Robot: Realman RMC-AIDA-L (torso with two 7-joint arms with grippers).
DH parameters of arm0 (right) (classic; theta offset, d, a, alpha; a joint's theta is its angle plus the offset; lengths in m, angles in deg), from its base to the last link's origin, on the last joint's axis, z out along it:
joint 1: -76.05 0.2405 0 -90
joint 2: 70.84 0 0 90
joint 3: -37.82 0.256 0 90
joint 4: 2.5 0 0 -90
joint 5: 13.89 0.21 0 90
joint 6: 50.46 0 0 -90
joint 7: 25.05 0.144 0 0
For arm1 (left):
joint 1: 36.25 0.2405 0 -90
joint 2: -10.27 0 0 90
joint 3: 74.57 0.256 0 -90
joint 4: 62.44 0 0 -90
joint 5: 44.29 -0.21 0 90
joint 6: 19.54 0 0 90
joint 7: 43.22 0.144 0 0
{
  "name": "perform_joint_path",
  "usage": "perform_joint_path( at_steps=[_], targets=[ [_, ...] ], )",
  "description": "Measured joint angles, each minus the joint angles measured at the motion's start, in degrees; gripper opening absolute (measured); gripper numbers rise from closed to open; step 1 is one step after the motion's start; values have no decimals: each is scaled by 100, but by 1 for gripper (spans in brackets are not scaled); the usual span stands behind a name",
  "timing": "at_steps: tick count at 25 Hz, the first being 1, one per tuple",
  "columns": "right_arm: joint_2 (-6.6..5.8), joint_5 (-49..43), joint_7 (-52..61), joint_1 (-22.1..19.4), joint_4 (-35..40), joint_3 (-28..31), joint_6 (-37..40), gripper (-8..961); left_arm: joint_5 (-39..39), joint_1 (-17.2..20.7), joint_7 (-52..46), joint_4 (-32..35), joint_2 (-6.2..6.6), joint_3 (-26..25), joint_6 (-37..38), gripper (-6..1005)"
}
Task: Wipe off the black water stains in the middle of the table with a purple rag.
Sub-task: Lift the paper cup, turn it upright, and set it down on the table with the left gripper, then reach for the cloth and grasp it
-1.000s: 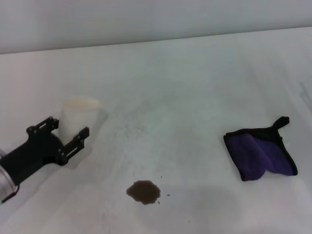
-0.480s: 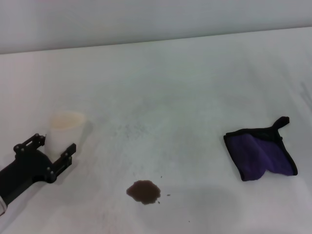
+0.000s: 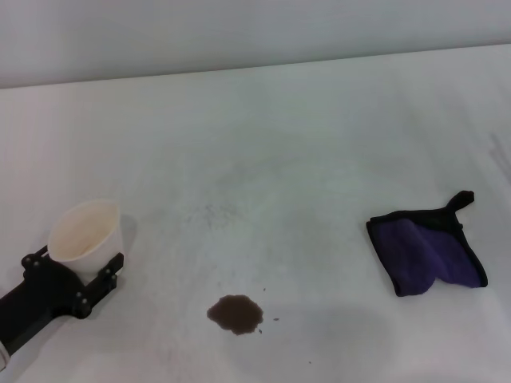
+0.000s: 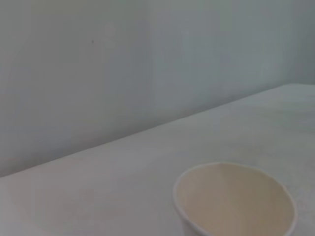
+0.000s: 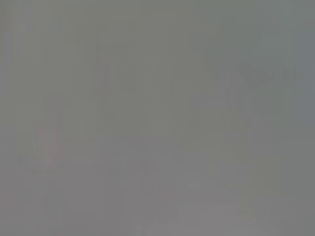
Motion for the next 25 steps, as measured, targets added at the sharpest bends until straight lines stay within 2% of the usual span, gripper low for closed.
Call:
perform_joint_path(
  at_steps=[8, 18, 25],
  targets=[
    [5, 0, 0, 5, -10, 0, 113, 856, 150, 88, 1, -18, 6, -14, -233, 605],
    [4, -4, 0, -42, -32, 0, 21, 856, 251, 240, 171, -171, 7, -19, -178, 892],
    [5, -10, 191, -126, -20, -14, -451, 856, 619, 605, 175, -216, 17, -23, -540, 891]
  ],
)
